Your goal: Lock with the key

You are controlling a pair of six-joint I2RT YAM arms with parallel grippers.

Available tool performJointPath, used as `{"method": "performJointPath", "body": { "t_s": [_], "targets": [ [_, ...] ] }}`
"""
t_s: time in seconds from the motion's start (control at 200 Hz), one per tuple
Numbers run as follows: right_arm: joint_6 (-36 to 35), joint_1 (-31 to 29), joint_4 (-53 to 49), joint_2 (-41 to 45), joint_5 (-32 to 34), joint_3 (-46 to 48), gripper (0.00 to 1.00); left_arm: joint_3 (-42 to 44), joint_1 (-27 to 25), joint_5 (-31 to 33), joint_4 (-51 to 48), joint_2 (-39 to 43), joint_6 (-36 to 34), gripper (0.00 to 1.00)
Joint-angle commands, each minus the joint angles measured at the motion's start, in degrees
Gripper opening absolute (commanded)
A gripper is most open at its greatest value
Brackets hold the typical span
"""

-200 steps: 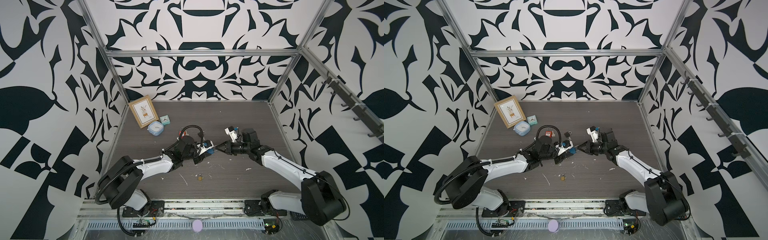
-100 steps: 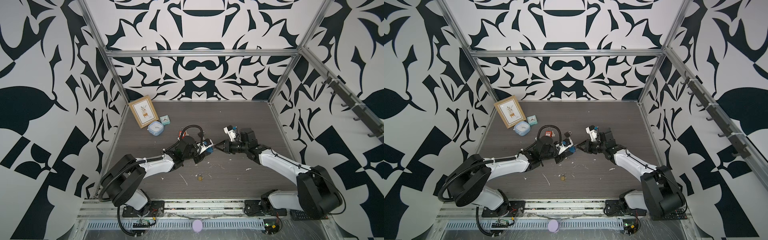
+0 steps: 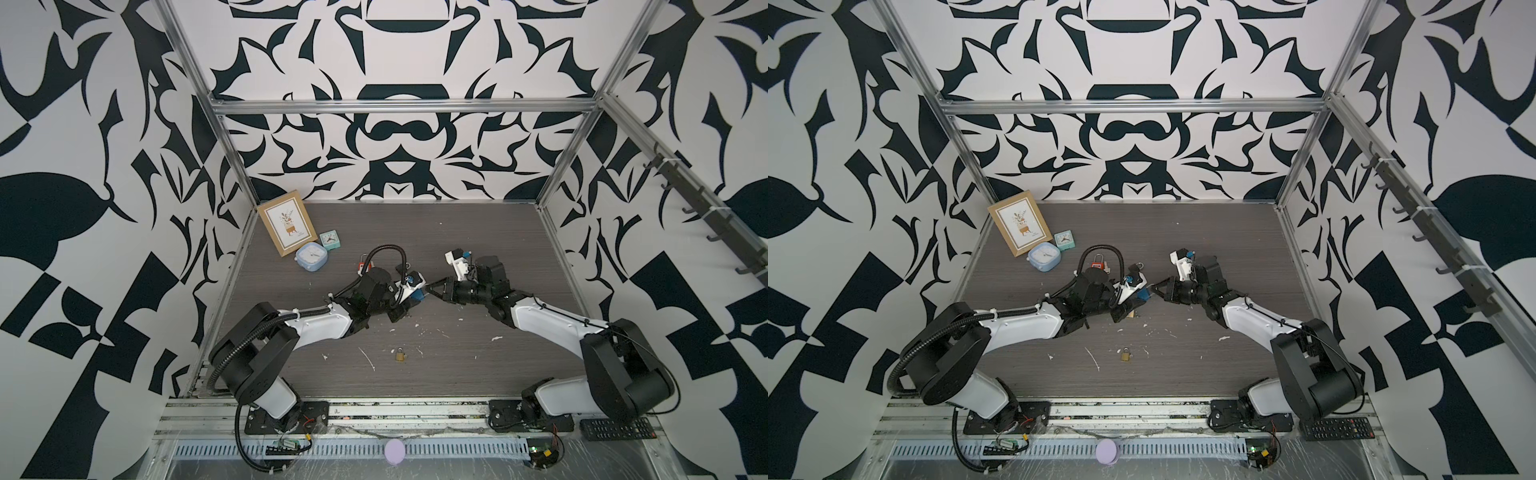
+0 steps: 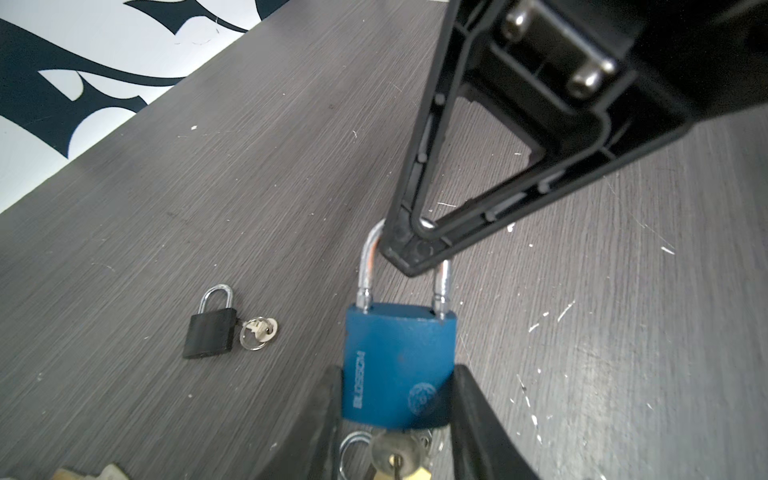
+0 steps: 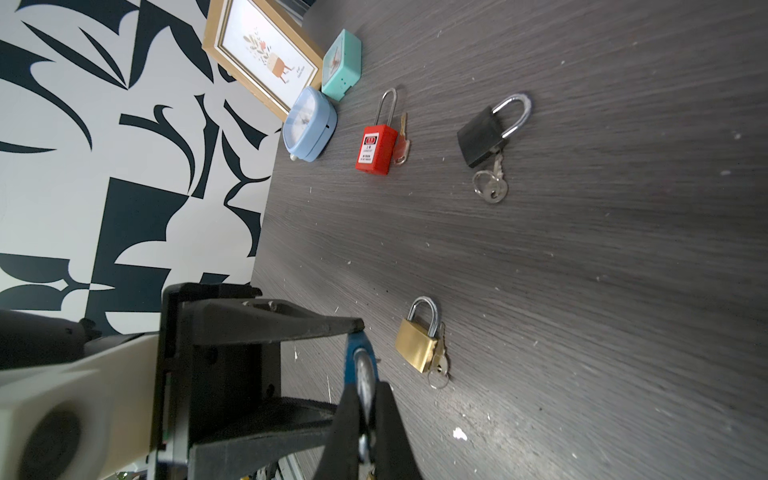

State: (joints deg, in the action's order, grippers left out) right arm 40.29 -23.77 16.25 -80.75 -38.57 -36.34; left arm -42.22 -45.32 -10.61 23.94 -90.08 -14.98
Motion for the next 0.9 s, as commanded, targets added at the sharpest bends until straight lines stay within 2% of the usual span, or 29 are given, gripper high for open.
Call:
{"method": "performJointPath", "body": {
  "t_s": [0.0, 0.315, 0.55, 0.895],
  "targets": [
    [1.44, -7.67, -10.98, -3.66, -12.55, 4.29, 0.00, -11.08, 0.05, 0.17, 27.82, 1.94, 2.45, 0.00],
    [3.07, -9.78, -7.62, -5.77, -12.57, 5.99, 0.00, -13.16, 1.02, 0.43, 28.65, 0.99, 2.63, 0.00],
    [6.61, -12.06, -1.24, -9.07, -12.58, 7.51, 0.00, -16.59, 1.44, 0.77, 31.27, -1.72, 3.97, 0.00],
    [7.05, -13.12, -0.27, -9.51, -12.32, 7.68, 0.00, -20.97, 1.54, -0.04, 33.57, -5.29, 5.63, 0.00]
  ]
}}
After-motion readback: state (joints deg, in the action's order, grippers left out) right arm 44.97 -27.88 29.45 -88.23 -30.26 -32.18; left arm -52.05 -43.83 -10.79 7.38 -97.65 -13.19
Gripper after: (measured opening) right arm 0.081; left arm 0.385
